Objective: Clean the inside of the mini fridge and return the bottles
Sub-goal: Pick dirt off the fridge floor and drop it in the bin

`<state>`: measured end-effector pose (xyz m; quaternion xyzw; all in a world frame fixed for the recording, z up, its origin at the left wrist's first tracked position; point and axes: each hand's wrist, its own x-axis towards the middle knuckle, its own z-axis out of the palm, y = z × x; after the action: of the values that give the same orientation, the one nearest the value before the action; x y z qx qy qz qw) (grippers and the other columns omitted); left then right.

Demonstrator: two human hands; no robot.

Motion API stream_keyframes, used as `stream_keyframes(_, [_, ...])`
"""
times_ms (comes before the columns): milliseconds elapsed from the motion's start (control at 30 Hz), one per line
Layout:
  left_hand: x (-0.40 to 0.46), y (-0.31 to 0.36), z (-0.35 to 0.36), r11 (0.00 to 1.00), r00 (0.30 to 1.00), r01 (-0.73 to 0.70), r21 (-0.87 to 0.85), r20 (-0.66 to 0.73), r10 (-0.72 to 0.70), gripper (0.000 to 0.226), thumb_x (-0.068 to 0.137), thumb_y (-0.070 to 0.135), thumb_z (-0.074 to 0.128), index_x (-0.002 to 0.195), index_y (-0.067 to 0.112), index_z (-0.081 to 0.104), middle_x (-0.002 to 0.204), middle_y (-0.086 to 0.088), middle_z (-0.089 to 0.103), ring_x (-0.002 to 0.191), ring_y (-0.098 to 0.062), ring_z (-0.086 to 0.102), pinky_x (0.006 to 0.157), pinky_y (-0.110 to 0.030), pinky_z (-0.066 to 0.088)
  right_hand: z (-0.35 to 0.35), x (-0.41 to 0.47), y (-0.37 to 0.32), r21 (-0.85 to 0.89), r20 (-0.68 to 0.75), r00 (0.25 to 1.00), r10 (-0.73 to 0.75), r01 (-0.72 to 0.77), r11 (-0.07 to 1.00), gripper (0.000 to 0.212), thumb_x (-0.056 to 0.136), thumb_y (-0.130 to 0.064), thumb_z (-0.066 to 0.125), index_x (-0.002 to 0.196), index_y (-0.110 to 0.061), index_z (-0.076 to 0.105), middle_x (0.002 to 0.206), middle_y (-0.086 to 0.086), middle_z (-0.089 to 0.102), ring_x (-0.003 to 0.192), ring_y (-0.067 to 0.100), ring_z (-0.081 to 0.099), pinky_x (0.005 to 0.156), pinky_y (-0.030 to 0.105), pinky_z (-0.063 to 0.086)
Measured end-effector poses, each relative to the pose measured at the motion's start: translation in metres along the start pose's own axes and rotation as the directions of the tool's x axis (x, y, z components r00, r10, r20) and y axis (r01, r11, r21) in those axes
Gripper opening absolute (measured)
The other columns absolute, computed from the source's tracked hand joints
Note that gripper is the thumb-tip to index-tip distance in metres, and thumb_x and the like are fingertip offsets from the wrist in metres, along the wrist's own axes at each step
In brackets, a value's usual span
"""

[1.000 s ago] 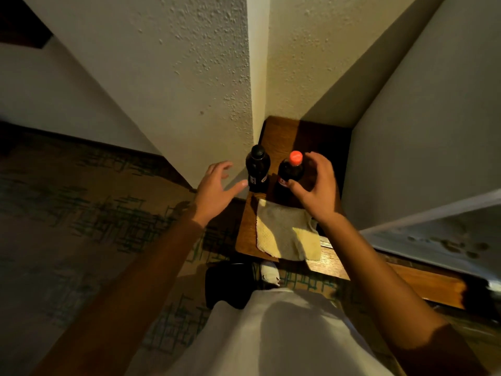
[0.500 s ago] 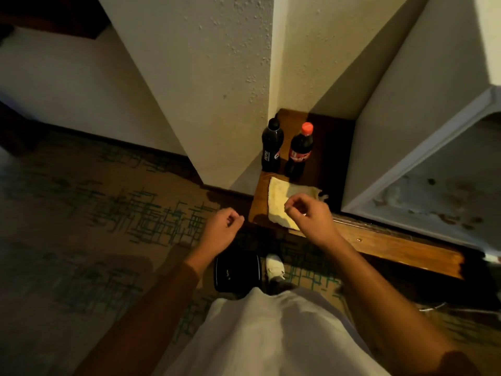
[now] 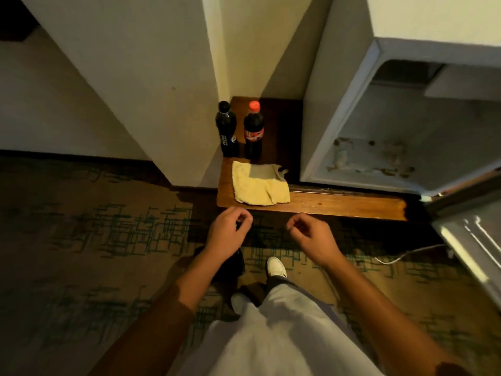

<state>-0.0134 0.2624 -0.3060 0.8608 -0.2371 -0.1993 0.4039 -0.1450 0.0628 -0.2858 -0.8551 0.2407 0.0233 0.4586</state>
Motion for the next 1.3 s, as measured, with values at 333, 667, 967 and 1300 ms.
stream_keyframes(333, [0.059,0.076,0.073,0.996,0.976,-0.087,0.025,0.203,0.081,0.065,0.095,0.055,0.053,0.151,0.038,0.023,0.153,0.009,0.041,0.128,-0.011,0.051,0.102,-0.044,0.050,-0.089,-0.014,0.098,-0.103,-0.368,0.921,0.126,-0.175,0.979,0.040,0.092,-0.026,0.063,0.131,-0.023,0.058,0.141,-0.002,0.053,0.131,0.018,0.045,0.107,0.043,0.042])
stream_keyframes(667, [0.138,0.153,0.164,0.936,0.909,-0.302,0.180,0.349,0.227,0.072,0.097,0.055,0.049,0.157,0.028,0.021,0.164,0.000,0.026,0.152,-0.020,0.019,0.122,-0.038,0.023,-0.190,0.063,0.179,-0.343,-0.365,0.916,0.167,-0.299,0.890,0.076,0.090,-0.049,0.061,0.154,-0.027,0.027,0.163,0.008,0.024,0.151,0.030,0.019,0.120,0.050,0.025])
stream_keyframes(967, [0.225,0.154,0.222,0.874,0.938,-0.267,0.406,0.316,0.140,0.079,0.096,0.042,0.058,0.159,0.021,0.015,0.167,-0.008,0.014,0.154,-0.030,0.013,0.124,-0.040,0.016,-0.231,0.137,0.212,-0.466,-0.303,0.908,0.289,-0.405,0.787,0.072,0.089,-0.052,0.054,0.149,-0.014,0.042,0.153,0.020,0.039,0.138,0.040,0.037,0.110,0.048,0.036])
stream_keyframes(1300, [0.259,0.151,0.245,0.769,0.914,-0.299,0.565,0.402,0.060,0.074,0.095,0.031,0.057,0.158,0.029,0.019,0.164,-0.005,0.024,0.147,-0.032,0.029,0.116,-0.047,0.030,-0.219,0.177,0.231,-0.414,-0.475,0.878,0.060,-0.283,0.865,0.046,0.078,-0.034,0.041,0.106,-0.010,0.069,0.111,0.017,0.069,0.097,0.041,0.065,0.083,0.049,0.054])
